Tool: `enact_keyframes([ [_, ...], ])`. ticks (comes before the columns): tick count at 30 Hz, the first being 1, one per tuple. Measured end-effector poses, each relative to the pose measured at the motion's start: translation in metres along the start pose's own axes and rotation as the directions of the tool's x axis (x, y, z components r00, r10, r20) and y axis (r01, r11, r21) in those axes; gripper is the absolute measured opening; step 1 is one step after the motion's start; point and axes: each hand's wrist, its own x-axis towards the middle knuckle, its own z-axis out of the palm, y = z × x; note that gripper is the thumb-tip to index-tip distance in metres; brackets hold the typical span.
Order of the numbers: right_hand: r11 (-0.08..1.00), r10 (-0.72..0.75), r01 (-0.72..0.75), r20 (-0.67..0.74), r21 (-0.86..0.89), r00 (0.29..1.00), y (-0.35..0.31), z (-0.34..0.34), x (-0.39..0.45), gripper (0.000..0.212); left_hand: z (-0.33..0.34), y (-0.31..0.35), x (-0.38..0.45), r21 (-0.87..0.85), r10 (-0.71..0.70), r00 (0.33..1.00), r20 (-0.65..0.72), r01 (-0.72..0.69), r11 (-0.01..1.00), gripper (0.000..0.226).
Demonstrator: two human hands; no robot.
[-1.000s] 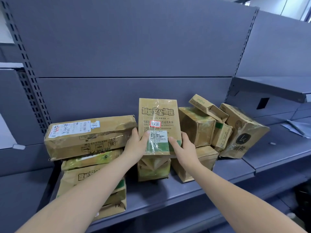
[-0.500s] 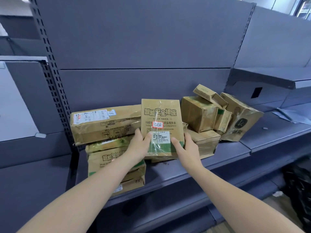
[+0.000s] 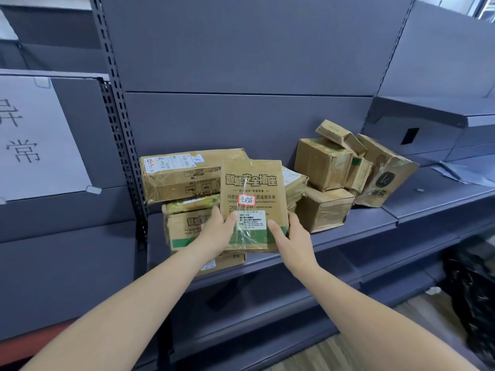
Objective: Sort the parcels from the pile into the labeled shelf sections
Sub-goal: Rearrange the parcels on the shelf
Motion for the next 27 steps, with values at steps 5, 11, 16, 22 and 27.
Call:
enact_keyframes([
  [5, 1.000, -0.005, 0.005, 0.024, -0.016, 1.000, 0.001, 0.002, -0.012, 0.045, -0.005, -0.008, -0.013, 0.011, -0.027, 1.000, -0.005, 0.027, 1.000, 0.058],
  [11, 1.000, -0.023, 0.024, 0.054, -0.019, 0.998, 0.002, -0.004, -0.026, 0.046, 0.000, -0.005, -0.033, 0.030, -0.051, 0.998, -0.039, 0.052, 0.998, 0.058],
  [16, 0.999, -0.038, 0.040, 0.086, -0.026, 0.996, 0.005, -0.009, -0.041, 0.046, 0.003, -0.004, -0.062, 0.016, -0.091, 0.992, -0.086, 0.093, 0.996, 0.067],
  [22, 0.997, -0.072, 0.072, 0.158, 0.008, 0.985, 0.006, 0.001, -0.068, 0.046, -0.002, -0.013, -0.102, 0.008, -0.122, 0.981, -0.149, 0.125, 0.992, 0.058],
  [27, 0.992, -0.128, 0.120, 0.254, 0.047, 0.959, -0.008, 0.020, -0.088, 0.045, -0.023, -0.022, -0.139, 0.010, -0.150, 0.951, -0.270, 0.158, 0.987, 0.055],
])
